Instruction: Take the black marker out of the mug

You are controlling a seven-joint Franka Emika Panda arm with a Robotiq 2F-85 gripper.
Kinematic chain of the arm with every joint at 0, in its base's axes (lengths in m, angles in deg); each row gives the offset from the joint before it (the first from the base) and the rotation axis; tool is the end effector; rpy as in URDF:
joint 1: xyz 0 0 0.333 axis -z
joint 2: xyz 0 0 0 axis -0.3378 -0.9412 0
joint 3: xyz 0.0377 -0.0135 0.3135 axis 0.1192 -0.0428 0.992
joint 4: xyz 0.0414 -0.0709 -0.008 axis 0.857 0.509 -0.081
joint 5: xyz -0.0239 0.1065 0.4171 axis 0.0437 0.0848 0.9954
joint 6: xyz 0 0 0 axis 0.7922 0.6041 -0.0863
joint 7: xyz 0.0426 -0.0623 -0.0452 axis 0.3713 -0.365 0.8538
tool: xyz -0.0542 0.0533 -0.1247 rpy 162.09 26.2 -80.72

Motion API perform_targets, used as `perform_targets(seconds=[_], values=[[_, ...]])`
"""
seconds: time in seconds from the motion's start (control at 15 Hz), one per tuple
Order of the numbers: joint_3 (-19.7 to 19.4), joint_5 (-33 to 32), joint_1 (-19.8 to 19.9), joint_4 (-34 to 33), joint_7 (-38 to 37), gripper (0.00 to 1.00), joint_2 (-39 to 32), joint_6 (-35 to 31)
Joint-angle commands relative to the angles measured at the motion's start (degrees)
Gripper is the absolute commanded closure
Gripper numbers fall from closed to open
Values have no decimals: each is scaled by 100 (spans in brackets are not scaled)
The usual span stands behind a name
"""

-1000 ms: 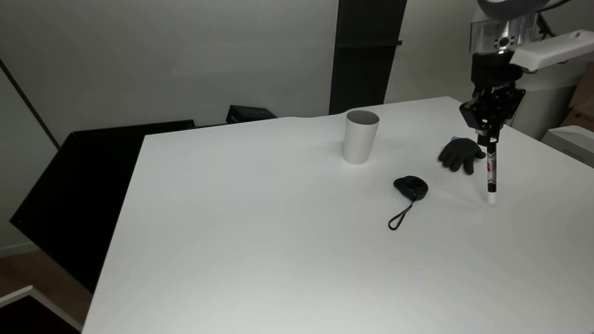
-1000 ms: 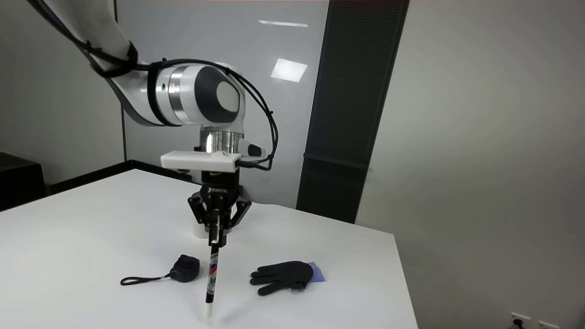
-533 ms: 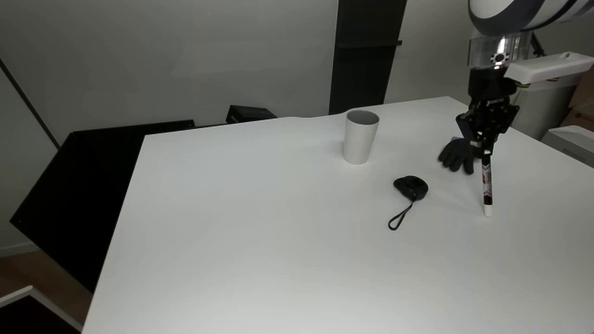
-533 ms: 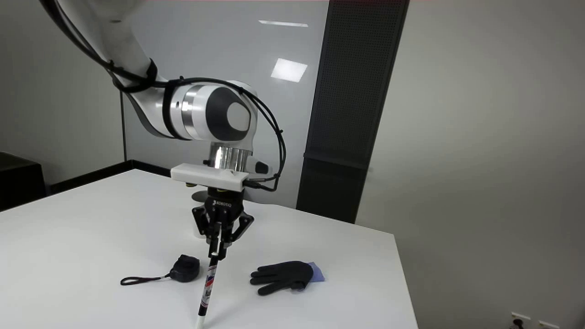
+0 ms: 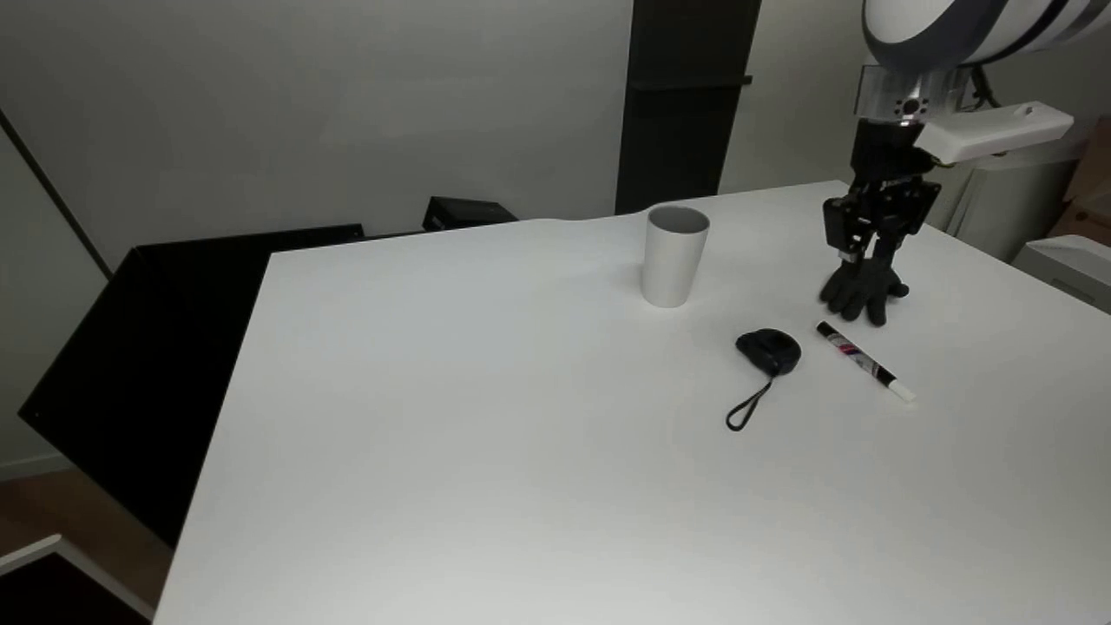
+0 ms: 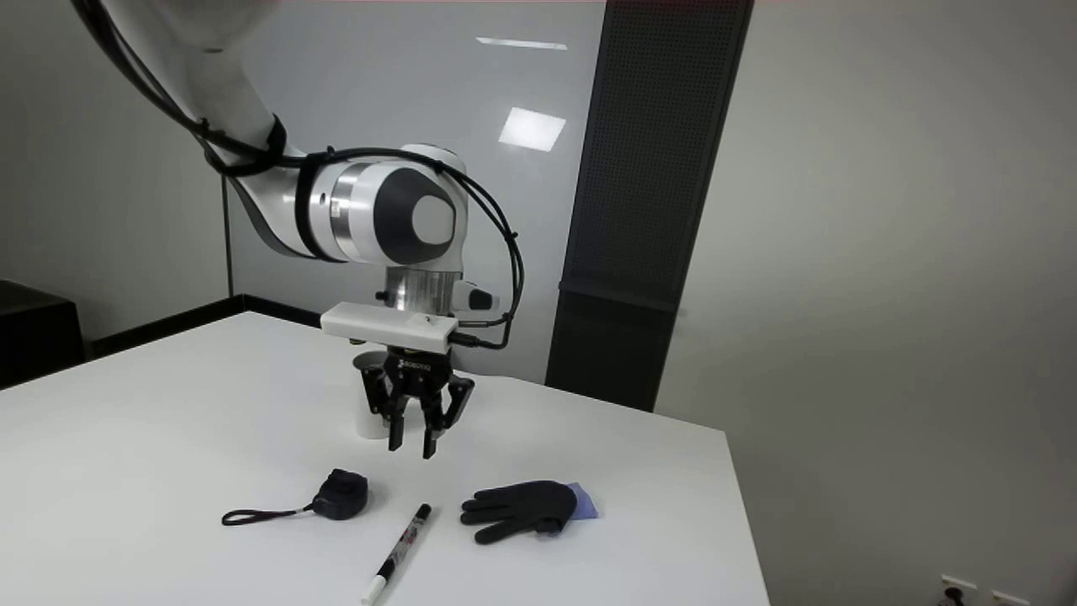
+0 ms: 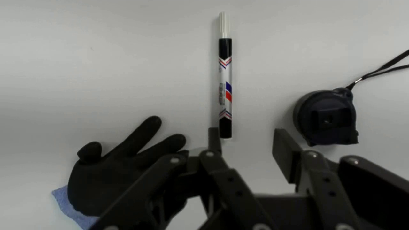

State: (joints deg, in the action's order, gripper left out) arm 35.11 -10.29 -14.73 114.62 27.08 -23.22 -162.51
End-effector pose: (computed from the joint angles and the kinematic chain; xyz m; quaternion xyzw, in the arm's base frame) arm 0.6409 -0.1130 0.1577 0.9968 -0.0180 -0.0696 0.0361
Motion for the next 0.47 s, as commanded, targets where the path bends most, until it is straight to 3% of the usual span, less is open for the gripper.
perform_targets(seconds=[0.0,0.07,0.13,0.2,0.4], values=[[94,-24,-38,307,-4,16,252,-828],[101,-12,-61,383,-73,10,287,-1082],[89,-6,-21,95,-7,5,46,-746],[99,-6,-32,126,-7,23,61,-819],[99,-5,-24,129,-6,5,43,-808]])
